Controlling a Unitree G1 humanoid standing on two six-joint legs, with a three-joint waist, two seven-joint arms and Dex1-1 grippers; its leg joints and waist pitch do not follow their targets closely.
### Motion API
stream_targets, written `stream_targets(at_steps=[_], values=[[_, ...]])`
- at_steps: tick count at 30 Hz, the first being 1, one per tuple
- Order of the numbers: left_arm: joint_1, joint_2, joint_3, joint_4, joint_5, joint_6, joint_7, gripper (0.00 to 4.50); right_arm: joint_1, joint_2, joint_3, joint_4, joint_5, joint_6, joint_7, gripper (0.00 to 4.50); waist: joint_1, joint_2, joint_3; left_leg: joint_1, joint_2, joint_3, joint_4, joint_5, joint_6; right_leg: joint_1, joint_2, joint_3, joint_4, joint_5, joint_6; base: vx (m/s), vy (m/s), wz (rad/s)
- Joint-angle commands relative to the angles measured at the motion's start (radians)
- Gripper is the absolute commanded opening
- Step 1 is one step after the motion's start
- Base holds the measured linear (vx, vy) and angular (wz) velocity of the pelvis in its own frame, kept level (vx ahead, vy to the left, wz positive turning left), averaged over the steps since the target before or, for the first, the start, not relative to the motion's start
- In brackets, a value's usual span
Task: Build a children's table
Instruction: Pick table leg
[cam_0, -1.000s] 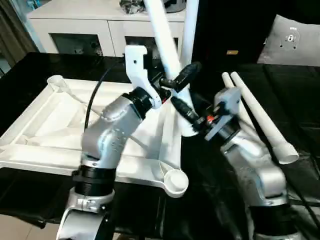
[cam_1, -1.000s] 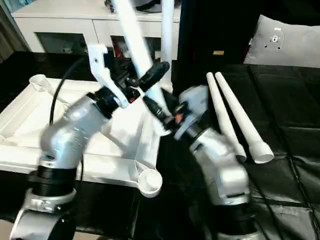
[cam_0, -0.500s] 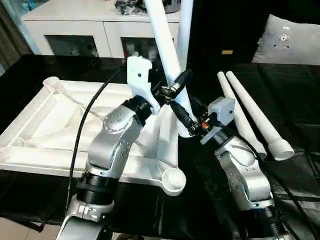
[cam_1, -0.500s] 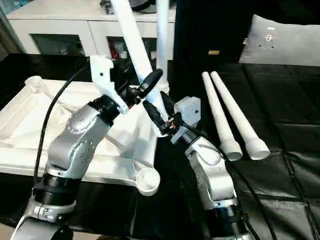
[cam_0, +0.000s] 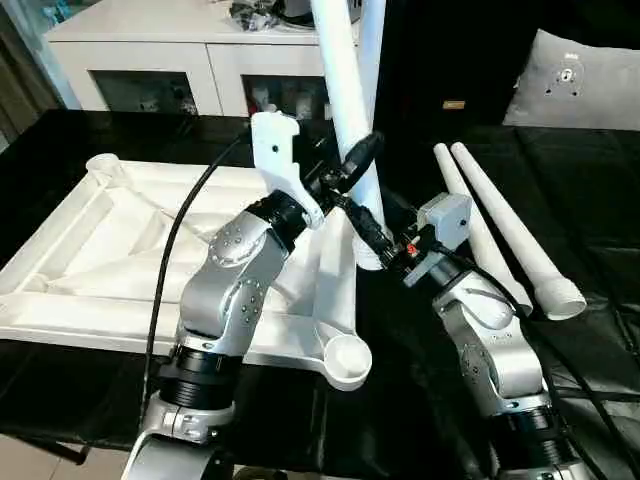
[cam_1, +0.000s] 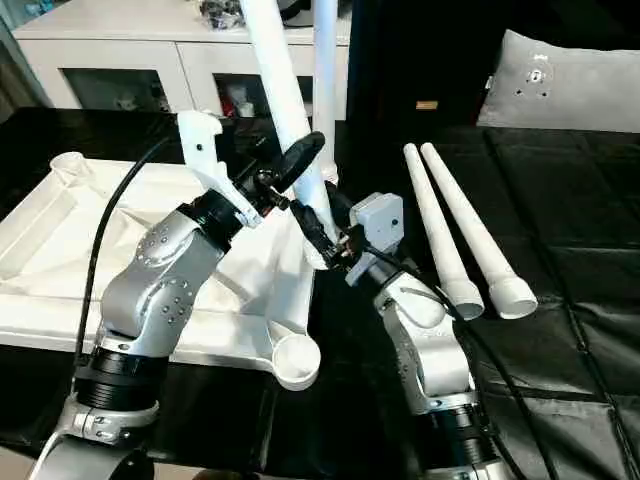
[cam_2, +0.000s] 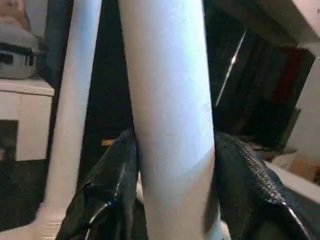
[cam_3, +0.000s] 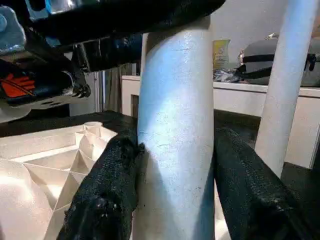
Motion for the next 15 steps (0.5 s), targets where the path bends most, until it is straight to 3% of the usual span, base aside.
stream_targets(at_steps=[1, 3, 6, 14, 15], values=[[-0.012, -0.016, 0.019, -0.001, -0.049, 0.045, 0.002, 2.02, -0.023, -0.003, 0.015, 0.000, -0.002, -0.012, 0.013, 1.86, -0.001, -0.022, -0.071, 0.012, 0.051, -0.007, -0.062, -0.086, 0.069, 0.059, -0.069, 0.032, -0.063, 0.008, -0.236, 0.000, 0.000, 0.00], [-0.014, -0.028, 0.051, 0.001, -0.096, 0.081, 0.012, 1.95, -0.027, -0.006, 0.015, 0.003, -0.004, -0.016, 0.017, 1.86, -0.001, -0.017, -0.070, 0.012, 0.051, -0.008, -0.062, -0.090, 0.072, 0.056, -0.068, 0.031, -0.065, -0.009, -0.237, 0.000, 0.000, 0.00], [-0.016, -0.038, 0.081, 0.008, -0.137, 0.115, 0.029, 1.89, -0.028, -0.010, 0.014, 0.003, -0.009, -0.018, 0.018, 1.86, -0.001, -0.019, -0.070, 0.012, 0.050, -0.008, -0.062, -0.091, 0.074, 0.057, -0.067, 0.031, -0.066, -0.011, -0.238, 0.000, 0.000, 0.00], [-0.033, -0.033, 0.091, 0.020, -0.112, 0.106, 0.037, 1.85, -0.036, -0.015, 0.021, 0.013, -0.035, -0.024, 0.002, 1.86, -0.001, -0.020, -0.070, 0.012, 0.051, -0.009, -0.062, -0.084, 0.079, 0.057, -0.066, 0.031, -0.067, -0.013, -0.224, 0.000, 0.000, 0.00], [-0.037, -0.037, 0.095, 0.018, -0.116, 0.109, 0.047, 1.85, -0.036, -0.018, 0.017, 0.015, -0.032, -0.012, 0.002, 2.21, -0.002, -0.017, -0.070, 0.012, 0.051, -0.009, -0.062, -0.086, 0.077, 0.057, -0.066, 0.031, -0.067, -0.012, -0.224, 0.000, 0.000, 0.00]])
